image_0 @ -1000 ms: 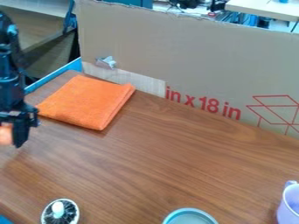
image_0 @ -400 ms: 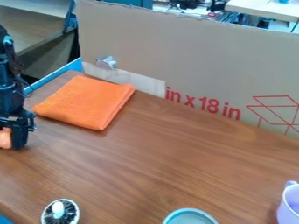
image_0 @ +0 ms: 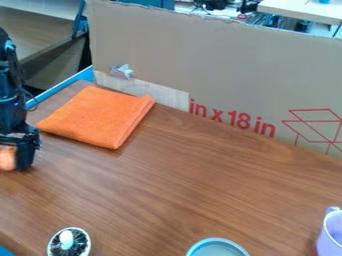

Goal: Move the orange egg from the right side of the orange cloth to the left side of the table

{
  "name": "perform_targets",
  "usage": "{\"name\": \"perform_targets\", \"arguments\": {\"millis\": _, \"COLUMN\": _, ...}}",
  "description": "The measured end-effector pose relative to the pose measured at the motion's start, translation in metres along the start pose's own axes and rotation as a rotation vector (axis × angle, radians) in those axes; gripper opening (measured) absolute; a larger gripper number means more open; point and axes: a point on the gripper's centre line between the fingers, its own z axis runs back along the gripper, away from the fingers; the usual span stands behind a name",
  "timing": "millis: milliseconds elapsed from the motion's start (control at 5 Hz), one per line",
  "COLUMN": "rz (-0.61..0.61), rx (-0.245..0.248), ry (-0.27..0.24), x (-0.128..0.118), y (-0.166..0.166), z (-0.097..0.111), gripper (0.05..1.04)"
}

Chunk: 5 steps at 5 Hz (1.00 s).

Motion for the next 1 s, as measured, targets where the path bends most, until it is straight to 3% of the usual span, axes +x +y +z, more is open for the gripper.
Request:
{"name": "perform_targets", "arguments": {"millis": 200, "rz": 0.025, "rx": -0.023, "ry": -0.005, "x": 0.0, "y": -0.005, "z": 0.001, "gripper": 0.993}}
{"name": "perform_targets", "arguments": {"millis": 400, "rz": 0.054, "rx": -0.032, "ry": -0.074, "x": 0.001, "y": -0.005, "z": 0.024, "gripper": 0.994}}
{"name": "perform_targets", "arguments": {"millis": 800, "rz": -0.024, "rx": 0.012, "ry": -0.203, "x": -0.021, "y": -0.028, "z": 0.088, "gripper": 0.995}}
{"name": "perform_targets", "arguments": {"millis": 1000, "rz": -0.135, "rx": 0.016, "ry": -0.213, "x": -0.04, "y": -0.055, "z": 0.103, "gripper": 0.995}}
